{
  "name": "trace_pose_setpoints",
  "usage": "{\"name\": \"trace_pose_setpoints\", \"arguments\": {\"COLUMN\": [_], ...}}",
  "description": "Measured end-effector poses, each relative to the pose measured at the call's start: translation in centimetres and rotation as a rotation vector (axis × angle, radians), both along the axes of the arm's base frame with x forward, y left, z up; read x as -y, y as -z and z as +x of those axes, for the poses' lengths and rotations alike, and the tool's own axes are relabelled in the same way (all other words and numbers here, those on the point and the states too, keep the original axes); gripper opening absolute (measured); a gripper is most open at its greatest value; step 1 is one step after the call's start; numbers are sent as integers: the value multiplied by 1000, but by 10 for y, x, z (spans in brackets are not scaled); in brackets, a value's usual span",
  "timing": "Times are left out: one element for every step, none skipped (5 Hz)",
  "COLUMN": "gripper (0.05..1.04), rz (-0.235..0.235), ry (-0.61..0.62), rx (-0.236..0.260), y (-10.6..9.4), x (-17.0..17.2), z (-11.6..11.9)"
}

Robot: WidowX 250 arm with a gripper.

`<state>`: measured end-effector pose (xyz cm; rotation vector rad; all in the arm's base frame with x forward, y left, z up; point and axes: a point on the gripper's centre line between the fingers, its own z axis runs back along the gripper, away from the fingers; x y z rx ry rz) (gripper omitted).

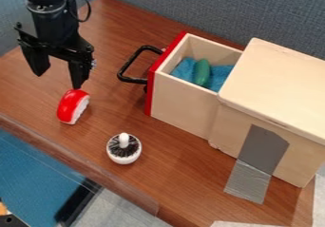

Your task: Close the drawer

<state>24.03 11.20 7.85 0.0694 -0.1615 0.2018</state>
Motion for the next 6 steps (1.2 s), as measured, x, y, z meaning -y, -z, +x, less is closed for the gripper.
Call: {"name": "trace_pose_setpoints", "arguments": {"gripper": [1001,1001,1001,1001,1001,963], "rz": [-18,-43,-43,-64,-69,-78], "ry": [-6,20,30,35,20,-7], "rx": [-22,-13,8,6,5,-19], "y": [6,5,0,5,11,26], "x": [2,9,16,24,24,22], "z": [-1,32,62,90,106,115]}}
